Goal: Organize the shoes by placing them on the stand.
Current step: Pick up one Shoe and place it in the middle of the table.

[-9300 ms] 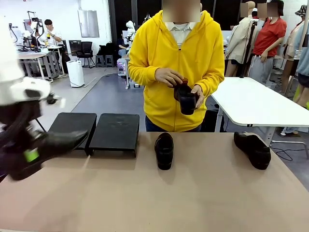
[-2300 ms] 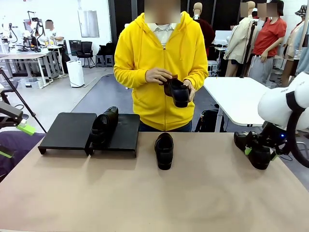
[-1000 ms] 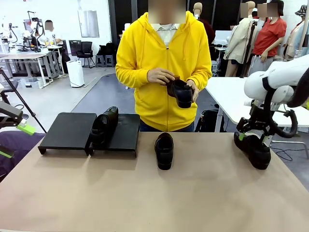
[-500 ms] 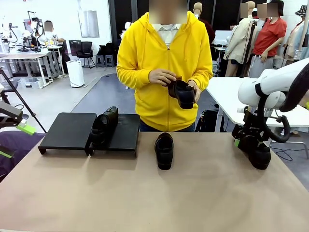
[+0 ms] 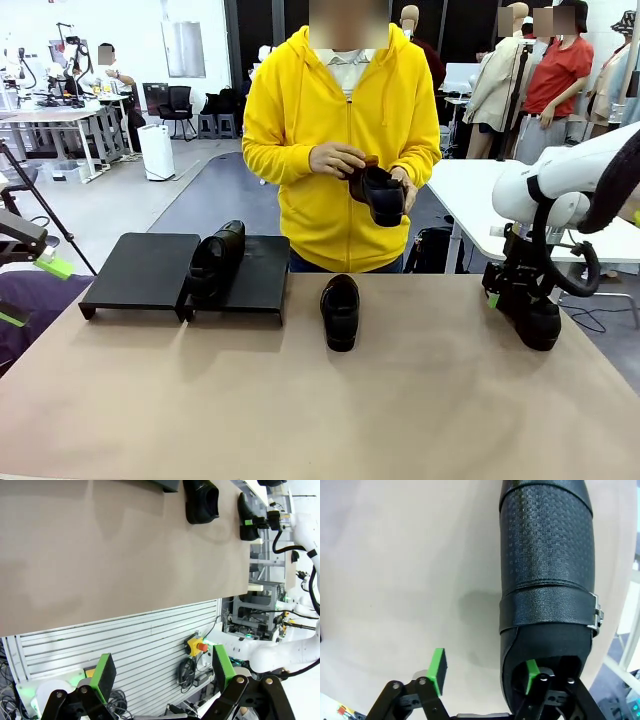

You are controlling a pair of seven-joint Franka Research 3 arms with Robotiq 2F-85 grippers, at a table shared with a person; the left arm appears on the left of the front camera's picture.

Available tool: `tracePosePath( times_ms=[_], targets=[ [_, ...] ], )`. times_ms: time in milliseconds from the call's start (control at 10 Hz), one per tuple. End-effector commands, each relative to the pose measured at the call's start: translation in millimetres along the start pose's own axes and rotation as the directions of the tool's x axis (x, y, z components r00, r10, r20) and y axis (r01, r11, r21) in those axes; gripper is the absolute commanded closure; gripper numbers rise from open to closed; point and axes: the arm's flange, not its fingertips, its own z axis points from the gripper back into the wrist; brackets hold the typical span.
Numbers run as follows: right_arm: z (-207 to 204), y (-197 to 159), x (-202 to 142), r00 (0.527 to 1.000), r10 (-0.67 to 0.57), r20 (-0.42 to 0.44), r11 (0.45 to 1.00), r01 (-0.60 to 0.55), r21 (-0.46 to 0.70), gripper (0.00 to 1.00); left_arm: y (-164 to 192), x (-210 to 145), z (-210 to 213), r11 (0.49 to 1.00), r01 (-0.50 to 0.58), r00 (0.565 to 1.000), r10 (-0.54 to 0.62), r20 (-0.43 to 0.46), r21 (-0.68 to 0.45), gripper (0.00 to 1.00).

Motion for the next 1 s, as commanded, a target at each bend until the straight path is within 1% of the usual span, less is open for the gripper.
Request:
tracePosePath(
  times_ms=[0,200,300,500,600,700,800,900],
  targets=[
    [4,-1,7,1.0,0.015,-0.01,1.0,-0.015,-0.023,1.0,0,0,3,1.0,0.003,1.0,-0.003,-0.008,0.009,0.0],
    [4,-2,8,1.0,0.013,-0.009,1.0,-0.014,-0.024,1.0,0,0,3,1.0,0.003,1.0,-0.003,-0.008,0.009,0.0],
    [5,-3,7,1.0,-0.013,0.005,0.999,0.013,-0.041,1.0,0,0,3,1.0,0.003,1.0,-0.003,-0.008,0.009,0.0],
    [10,-7,3,1.0,-0.008,0.018,0.999,0.008,-0.031,1.0,0,0,3,1.0,0.003,1.0,-0.003,-0.008,0.009,0.0],
    [14,-10,-1,0.999,-0.024,0.032,0.999,0.025,-0.038,1.0,0,0,3,1.0,0.003,1.0,-0.003,-0.008,0.009,0.0],
    [22,-12,-8,0.997,-0.045,0.059,0.999,0.046,-0.022,1.0,0,0,3,1.0,0.003,1.0,-0.003,-0.008,0.009,0.0],
    [40,-14,-24,0.994,-0.075,0.084,0.997,0.075,0.008,1.0,0,0,3,1.0,0.003,1.0,-0.003,-0.008,0.009,0.0],
    [70,-13,-55,0.989,-0.125,0.075,0.991,0.121,0.066,1.0,0,0,3,1.0,0.003,1.0,-0.003,-0.008,0.009,0.0]
  ],
)
